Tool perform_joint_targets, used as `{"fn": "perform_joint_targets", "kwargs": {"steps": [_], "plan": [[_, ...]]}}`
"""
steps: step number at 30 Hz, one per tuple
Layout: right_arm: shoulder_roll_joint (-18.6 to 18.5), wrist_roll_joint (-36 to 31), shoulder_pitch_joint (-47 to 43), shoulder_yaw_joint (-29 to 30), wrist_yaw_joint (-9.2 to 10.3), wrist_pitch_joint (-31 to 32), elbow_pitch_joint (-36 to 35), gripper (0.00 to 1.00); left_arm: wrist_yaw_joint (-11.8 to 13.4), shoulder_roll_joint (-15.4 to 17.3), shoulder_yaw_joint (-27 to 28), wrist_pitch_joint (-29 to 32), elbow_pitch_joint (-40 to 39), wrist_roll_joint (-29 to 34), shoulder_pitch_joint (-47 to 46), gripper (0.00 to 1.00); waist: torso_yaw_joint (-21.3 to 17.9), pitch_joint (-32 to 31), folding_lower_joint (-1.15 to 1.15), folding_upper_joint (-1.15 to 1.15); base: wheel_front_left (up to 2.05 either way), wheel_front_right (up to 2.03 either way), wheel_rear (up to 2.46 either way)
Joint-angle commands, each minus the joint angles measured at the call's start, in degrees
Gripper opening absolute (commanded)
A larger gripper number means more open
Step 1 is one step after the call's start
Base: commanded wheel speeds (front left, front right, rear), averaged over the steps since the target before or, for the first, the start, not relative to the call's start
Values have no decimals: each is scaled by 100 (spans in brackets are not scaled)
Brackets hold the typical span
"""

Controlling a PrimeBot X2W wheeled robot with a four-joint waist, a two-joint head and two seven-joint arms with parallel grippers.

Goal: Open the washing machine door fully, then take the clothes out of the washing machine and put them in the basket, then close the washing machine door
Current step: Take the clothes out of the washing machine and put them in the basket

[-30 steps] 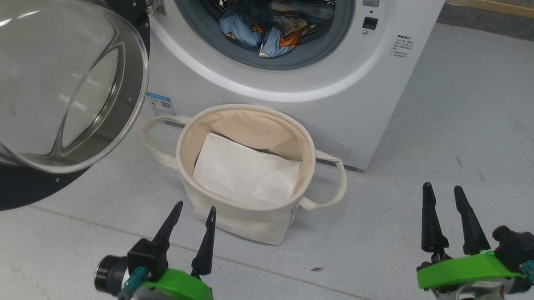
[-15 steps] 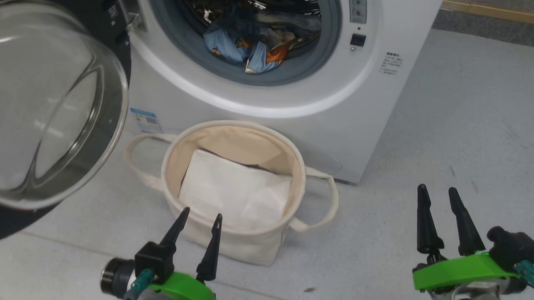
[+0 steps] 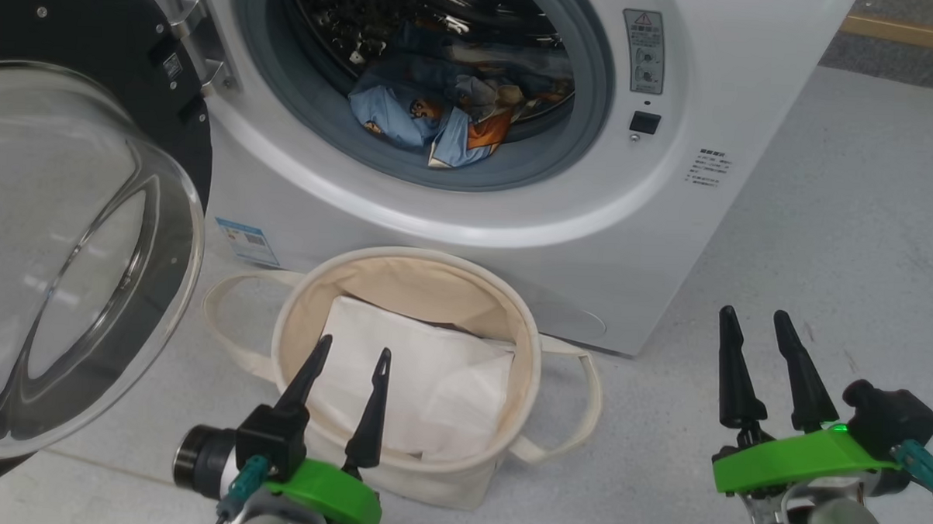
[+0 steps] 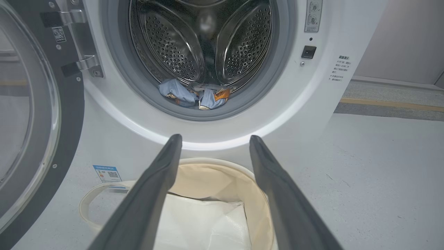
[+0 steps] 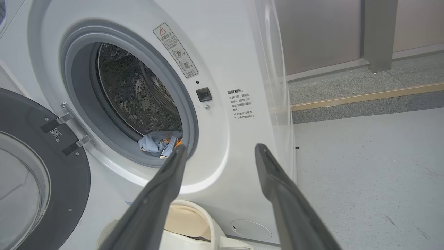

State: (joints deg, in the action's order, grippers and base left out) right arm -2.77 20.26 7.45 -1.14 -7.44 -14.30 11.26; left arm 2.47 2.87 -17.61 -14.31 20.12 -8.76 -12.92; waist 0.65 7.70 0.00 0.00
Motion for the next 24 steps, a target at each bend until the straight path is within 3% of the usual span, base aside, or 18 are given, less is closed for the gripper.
{"fn": "perform_joint_targets", "kwargs": {"steps": [1, 24], "plan": [[-10, 6, 176, -142, -5, -70, -194, 100, -6, 2, 160, -69, -220, 14, -155, 100, 9, 27, 0, 0, 36, -36, 0], [-10, 7, 181, -205, -5, -70, -265, 100, 86, 1, 70, -69, -159, 2, -202, 100, -36, 88, 0, 0, 1, -1, 0]]}}
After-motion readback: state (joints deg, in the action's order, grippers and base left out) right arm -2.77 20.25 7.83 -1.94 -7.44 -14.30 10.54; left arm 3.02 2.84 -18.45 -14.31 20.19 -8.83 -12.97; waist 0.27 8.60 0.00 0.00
